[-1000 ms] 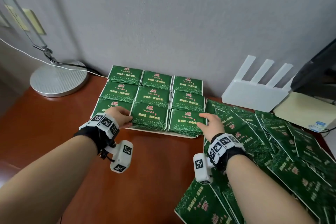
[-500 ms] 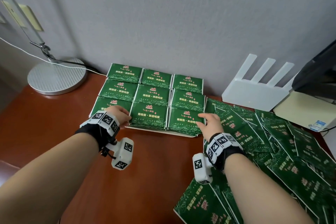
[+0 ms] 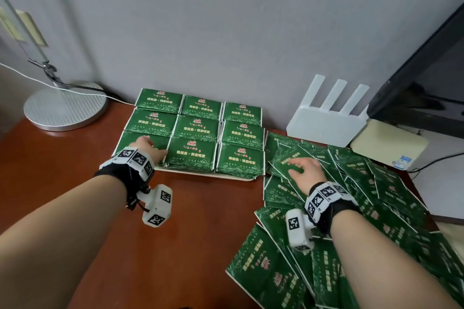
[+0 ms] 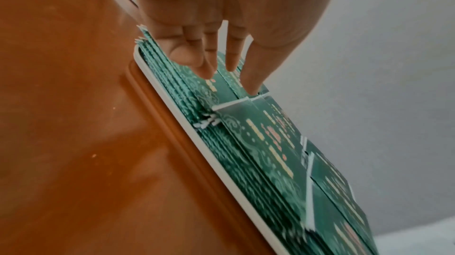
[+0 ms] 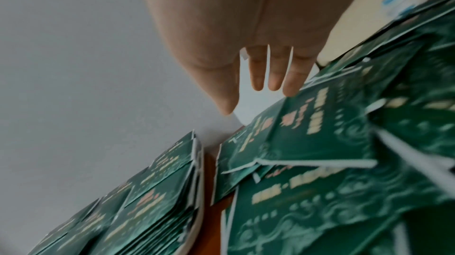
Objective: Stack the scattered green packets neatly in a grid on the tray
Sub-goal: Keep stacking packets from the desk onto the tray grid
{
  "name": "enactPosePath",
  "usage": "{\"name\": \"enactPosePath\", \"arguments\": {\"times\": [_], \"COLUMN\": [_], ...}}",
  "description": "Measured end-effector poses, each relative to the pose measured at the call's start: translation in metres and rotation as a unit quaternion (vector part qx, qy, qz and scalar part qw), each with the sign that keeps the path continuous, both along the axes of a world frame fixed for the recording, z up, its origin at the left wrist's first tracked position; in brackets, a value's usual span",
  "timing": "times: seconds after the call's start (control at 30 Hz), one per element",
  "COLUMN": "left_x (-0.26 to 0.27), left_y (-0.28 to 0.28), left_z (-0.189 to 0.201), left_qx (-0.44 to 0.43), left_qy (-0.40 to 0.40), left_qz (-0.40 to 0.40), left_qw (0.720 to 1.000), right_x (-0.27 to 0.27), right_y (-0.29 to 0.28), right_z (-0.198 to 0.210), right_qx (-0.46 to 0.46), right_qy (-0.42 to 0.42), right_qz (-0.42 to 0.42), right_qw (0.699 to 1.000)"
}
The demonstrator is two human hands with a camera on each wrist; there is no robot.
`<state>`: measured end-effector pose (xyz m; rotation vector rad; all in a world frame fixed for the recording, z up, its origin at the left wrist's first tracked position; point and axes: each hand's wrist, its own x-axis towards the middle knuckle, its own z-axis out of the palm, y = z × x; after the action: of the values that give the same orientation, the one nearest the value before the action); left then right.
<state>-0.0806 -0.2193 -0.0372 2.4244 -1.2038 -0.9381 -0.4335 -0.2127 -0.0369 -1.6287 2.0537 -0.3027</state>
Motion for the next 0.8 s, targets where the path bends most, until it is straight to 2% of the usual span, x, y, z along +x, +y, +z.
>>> {"name": "enactPosePath", "arguments": {"times": [0.07, 0.17, 0.23, 0.33, 0.43, 0.57, 0.63, 0.8], "left_x": [-0.009, -0.038, -0.065, -0.107, -0.144, -0.176, -0.185, -0.195], "left_y": [0.011, 0.036, 0.059, 0.093, 0.122, 0.149, 0.156, 0.159], "left_z": [0.004, 0.001, -0.008, -0.024, -0.039, -0.049, -0.054, -0.055], "left_qx": [-0.022, -0.030, -0.010, 0.049, 0.094, 0.094, 0.087, 0.091], "left_qy": [-0.019, -0.014, -0.002, -0.037, -0.077, -0.160, -0.183, -0.191], "left_qz": [-0.014, -0.124, -0.200, -0.270, -0.283, -0.313, -0.322, -0.315], "left_qw": [0.999, 0.992, 0.980, 0.961, 0.951, 0.931, 0.925, 0.925], "right_x": [-0.018, -0.045, -0.058, -0.072, -0.079, -0.080, -0.078, -0.072], "right_y": [0.006, 0.010, 0.010, 0.003, -0.005, -0.010, -0.011, -0.003], "right_z": [0.005, 0.005, 0.000, -0.010, -0.027, -0.037, -0.034, -0.005], "right_qx": [0.012, 0.036, 0.048, 0.061, 0.071, 0.069, 0.063, 0.075], "right_qy": [0.017, 0.039, 0.029, 0.004, 0.007, 0.055, 0.050, 0.102], "right_qz": [-0.021, -0.047, -0.056, -0.064, -0.054, -0.043, -0.036, 0.073], "right_qw": [1.000, 0.997, 0.997, 0.996, 0.996, 0.995, 0.996, 0.989]}}
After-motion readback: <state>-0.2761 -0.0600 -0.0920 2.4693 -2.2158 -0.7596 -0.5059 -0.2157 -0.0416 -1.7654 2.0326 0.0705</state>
